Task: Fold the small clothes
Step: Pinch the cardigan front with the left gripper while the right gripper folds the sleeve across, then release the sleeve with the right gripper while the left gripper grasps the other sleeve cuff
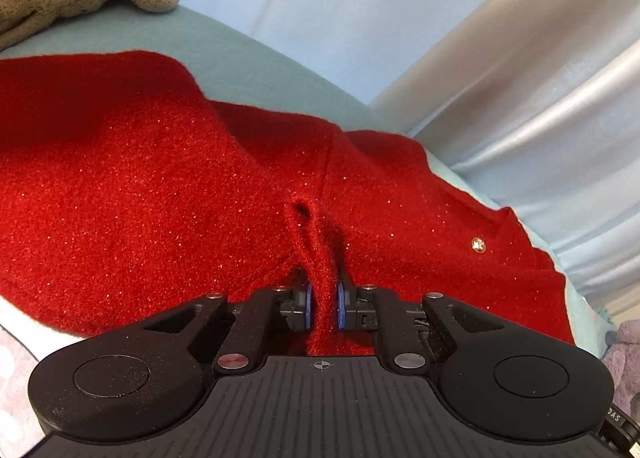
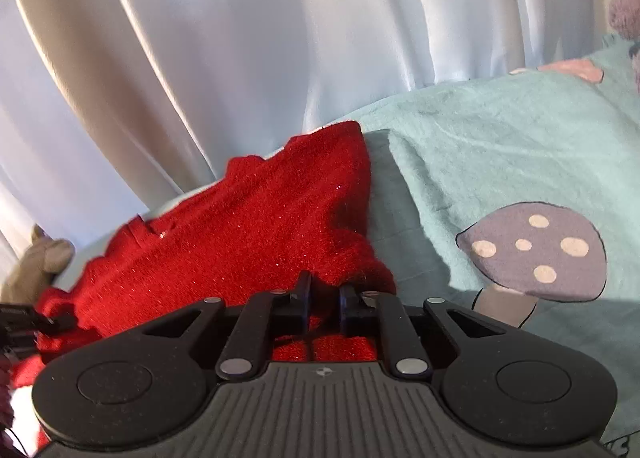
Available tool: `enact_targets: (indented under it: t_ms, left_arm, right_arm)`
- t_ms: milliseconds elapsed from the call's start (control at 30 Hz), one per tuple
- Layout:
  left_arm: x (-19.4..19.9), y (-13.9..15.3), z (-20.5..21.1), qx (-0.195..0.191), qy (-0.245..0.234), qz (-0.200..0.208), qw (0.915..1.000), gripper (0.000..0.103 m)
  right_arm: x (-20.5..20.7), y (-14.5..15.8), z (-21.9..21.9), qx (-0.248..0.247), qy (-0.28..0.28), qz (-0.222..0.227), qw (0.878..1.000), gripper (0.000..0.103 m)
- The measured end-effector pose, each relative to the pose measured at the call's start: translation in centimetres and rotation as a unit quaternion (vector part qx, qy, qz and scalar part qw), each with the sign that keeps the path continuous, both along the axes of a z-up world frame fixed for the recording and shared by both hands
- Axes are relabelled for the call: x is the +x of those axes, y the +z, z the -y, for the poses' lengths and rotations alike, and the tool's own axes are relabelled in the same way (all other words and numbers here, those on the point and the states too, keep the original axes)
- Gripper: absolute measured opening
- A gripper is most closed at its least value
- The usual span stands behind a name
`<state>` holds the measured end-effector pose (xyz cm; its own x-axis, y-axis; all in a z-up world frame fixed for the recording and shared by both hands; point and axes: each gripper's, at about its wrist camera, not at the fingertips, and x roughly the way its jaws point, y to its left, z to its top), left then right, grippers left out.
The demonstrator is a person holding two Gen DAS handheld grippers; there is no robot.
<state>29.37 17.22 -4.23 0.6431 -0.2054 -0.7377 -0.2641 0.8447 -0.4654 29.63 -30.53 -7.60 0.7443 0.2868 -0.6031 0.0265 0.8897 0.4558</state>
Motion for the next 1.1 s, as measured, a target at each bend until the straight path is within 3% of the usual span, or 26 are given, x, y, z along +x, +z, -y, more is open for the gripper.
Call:
enact_targets:
  t_ms: [133, 267, 433, 567, 733, 767, 833, 867, 900, 967, 1000, 1100]
  left_arm:
    - [-0.2, 0.1, -0.5, -0.009, 0.003, -0.002, 0.9999, 0.013]
    - [-0.5, 0.7, -0.1, 0.003, -0.002, 0.006, 1.0000, 0.013]
    - [-0.6, 0.2, -0.4, -0.005, -0.005, 0.001, 1.0000, 0.013]
    - [-0.9, -0.7, -1.6, -0.053, 0.005, 0.003, 0.9986, 0.014]
    - [-2.0, -0.5, -3.0, -0.069, 0.017, 0.006, 0.9975, 0.024]
    - [-2.4, -0.1, -3.6, -0.072, 0.029, 0.010, 0.9969, 0.027]
    - [-3.9, 0.7, -5.5, -0.077, 0.072, 0.025, 0.9941, 0.051]
    - [-4.8, 1.1, -6.6, -0.075, 0.101, 0.033, 0.9915, 0.056]
    - [-6.0, 1.4, -8.0, -0.075, 0.133, 0.043, 0.9874, 0.062]
    - [-8.7, 1.8, -11.3, -0.078, 0.213, 0.062, 0.9720, 0.063]
    - [-10.3, 1.8, -13.3, -0.085, 0.260, 0.068, 0.9596, 0.066]
    - [-14.8, 1.2, -18.8, -0.117, 0.392, 0.079, 0.9092, 0.067]
  right_arm:
    - [-0.1, -0.9, 1.7, 0.092, -0.032, -0.019, 0.995, 0.015]
    - [-0.1, -1.1, 2.1, 0.112, -0.040, -0.020, 0.993, 0.015]
    - [-0.2, 0.2, -0.3, -0.002, -0.026, 0.002, 1.000, 0.010]
    - [0.1, 0.0, -2.2, -0.093, -0.004, 0.002, 0.996, 0.009]
    - [-0.1, 0.4, -2.0, -0.099, 0.003, 0.006, 0.995, 0.009]
    - [-0.1, 0.4, -2.1, -0.105, 0.006, 0.005, 0.994, 0.008]
    - [-0.1, 0.4, -2.2, -0.108, 0.011, 0.002, 0.994, 0.009]
    - [-0.2, 0.6, -2.2, -0.102, 0.013, -0.001, 0.995, 0.011]
    - [-0.3, 0.8, -2.1, -0.095, 0.017, -0.005, 0.995, 0.013]
    - [-0.7, 1.5, -1.8, -0.081, 0.023, -0.005, 0.996, 0.017]
    - [-1.0, 1.8, -1.7, -0.076, 0.028, -0.006, 0.997, 0.023]
    - [-2.3, 2.7, -1.4, -0.065, 0.039, 0.002, 0.997, 0.030]
